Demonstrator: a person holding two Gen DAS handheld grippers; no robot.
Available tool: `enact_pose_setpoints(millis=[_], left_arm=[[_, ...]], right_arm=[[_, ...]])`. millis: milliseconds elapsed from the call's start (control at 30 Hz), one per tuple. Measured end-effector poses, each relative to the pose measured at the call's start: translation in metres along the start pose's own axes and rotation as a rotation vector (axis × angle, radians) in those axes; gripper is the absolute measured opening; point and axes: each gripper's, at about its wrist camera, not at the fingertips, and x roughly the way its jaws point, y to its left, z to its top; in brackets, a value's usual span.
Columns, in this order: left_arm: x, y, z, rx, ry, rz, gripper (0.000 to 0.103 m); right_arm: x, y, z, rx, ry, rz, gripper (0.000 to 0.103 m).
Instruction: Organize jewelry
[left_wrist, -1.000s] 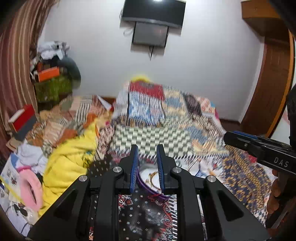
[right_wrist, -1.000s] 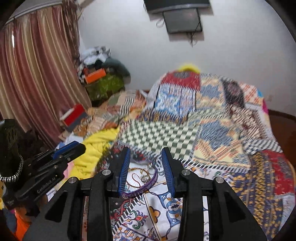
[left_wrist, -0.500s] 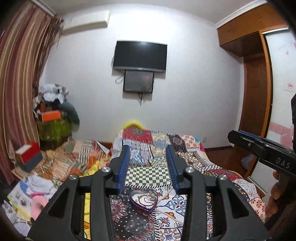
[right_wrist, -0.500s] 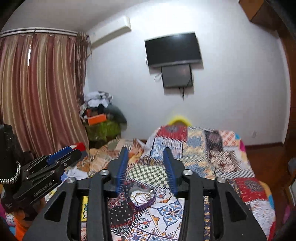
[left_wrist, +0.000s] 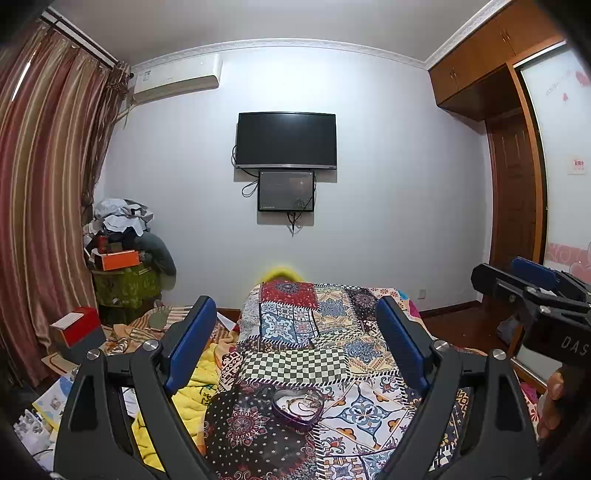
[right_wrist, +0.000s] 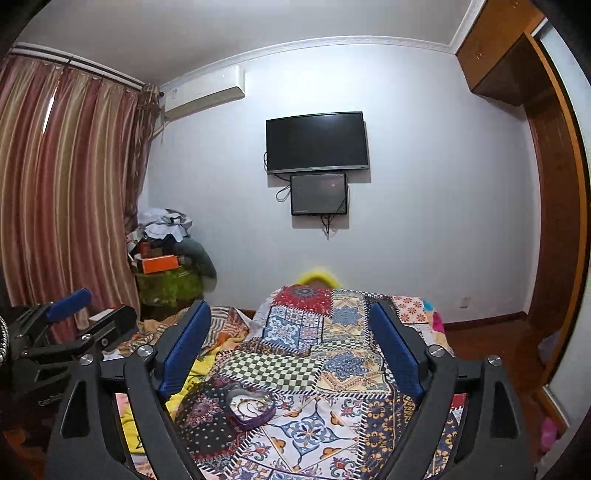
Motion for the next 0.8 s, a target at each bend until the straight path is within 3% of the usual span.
enact_pose_setpoints(millis=[133,800], left_arm=[[-0.004,-0.001,-0.001,0.003,-0.005,0.007,0.091],[-0.005,-0.005,-0.004,0.010,-0.017,0.032,0.098]], right_arm=[[-0.004,0.002,-0.002,0.004,-0.003,-0.016,0.100],[-0.013,0.006,-0.008,-0.037,0.025,-0.002,0.101]])
